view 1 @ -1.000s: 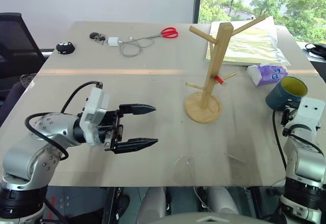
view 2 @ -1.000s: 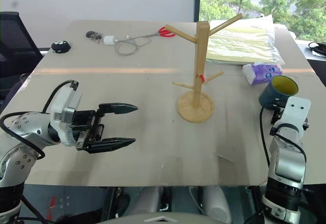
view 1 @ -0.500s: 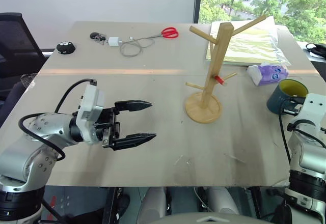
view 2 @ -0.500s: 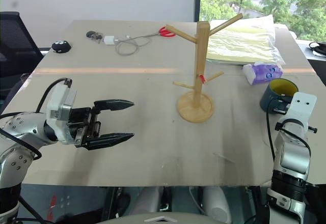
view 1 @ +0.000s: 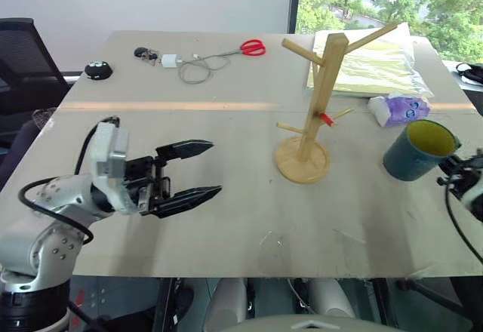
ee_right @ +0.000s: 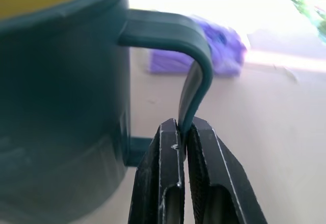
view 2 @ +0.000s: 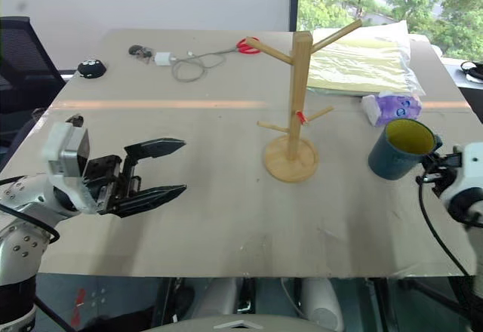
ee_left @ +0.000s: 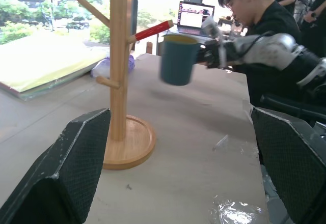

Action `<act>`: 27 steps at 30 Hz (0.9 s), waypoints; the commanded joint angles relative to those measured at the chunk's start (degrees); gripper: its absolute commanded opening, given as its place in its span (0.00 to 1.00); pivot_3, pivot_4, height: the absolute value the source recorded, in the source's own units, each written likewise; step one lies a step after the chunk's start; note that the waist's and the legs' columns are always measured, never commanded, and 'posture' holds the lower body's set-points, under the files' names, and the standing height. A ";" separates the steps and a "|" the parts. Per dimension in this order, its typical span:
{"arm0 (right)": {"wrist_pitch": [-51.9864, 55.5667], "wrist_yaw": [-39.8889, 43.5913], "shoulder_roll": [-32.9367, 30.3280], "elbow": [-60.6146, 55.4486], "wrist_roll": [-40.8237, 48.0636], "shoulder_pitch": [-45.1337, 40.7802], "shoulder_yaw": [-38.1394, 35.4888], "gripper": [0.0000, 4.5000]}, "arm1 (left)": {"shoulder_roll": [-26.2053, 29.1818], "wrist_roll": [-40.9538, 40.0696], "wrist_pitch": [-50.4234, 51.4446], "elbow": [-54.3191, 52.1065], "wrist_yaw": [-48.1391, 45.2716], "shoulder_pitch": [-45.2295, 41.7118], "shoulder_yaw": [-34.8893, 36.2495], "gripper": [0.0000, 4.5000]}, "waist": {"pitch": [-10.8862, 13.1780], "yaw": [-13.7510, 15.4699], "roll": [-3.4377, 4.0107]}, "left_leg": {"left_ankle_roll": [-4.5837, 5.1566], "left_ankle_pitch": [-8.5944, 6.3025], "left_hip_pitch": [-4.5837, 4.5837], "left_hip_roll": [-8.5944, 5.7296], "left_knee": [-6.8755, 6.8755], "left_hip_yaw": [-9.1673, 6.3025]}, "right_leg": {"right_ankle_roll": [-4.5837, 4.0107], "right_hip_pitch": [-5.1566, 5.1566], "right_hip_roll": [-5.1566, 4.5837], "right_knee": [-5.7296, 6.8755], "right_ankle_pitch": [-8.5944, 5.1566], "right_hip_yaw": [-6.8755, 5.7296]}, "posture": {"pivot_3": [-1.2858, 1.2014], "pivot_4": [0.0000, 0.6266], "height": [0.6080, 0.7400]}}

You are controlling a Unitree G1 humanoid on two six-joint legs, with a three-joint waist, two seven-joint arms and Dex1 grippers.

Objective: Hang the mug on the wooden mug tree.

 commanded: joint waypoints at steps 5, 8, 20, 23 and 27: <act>11.44 0.68 -8.77 -23.04 19.60 2.64 -4.66 0.02 | 1.34 1.18 -3.38 8.18 -7.01 -2.09 1.53 1.00 | 0.01 -0.01 -0.22 | -0.03 0.03 0.16 0.14 0.02 -0.05 | -0.04 0.07 0.12 0.05 -0.22 -0.01 | 0.52 0.24 1.00; 14.05 -8.98 -9.83 -29.72 23.37 -3.49 1.09 0.02 | 1.45 2.08 -3.67 10.08 -8.67 -3.61 0.09 1.00 | -0.02 0.07 -0.28 | -0.03 0.04 0.15 0.13 0.09 -0.07 | -0.08 0.10 0.09 0.07 -0.20 0.00 | 0.52 0.24 1.00; 21.65 -32.14 -10.14 -33.83 26.44 -21.81 18.21 0.02 | 1.26 3.98 -4.29 12.16 -11.09 -5.83 -2.05 1.00 | 0.01 0.27 -0.42 | -0.25 0.16 -0.19 -0.01 0.10 -0.15 | -0.07 -0.05 -0.03 -0.02 -0.01 -0.04 | 0.52 0.24 1.00; 22.66 -34.15 -10.81 -33.61 28.40 -23.99 19.29 0.02 | 1.37 3.78 -4.10 12.05 -11.40 -5.57 -1.70 1.00 | 0.02 0.18 -0.42 | -0.24 0.15 -0.19 0.00 0.10 -0.16 | -0.08 -0.05 -0.02 -0.01 -0.02 -0.05 | 0.52 0.24 1.00; 23.81 -36.47 -11.82 -33.01 31.23 -26.21 20.27 0.02 | 1.90 1.28 -2.56 11.39 -13.19 -4.10 -0.08 1.00 | 0.02 0.08 -0.43 | -0.06 0.05 -0.18 0.00 0.10 -0.15 | -0.08 -0.04 -0.03 -0.01 -0.02 -0.05 | 0.52 0.24 1.00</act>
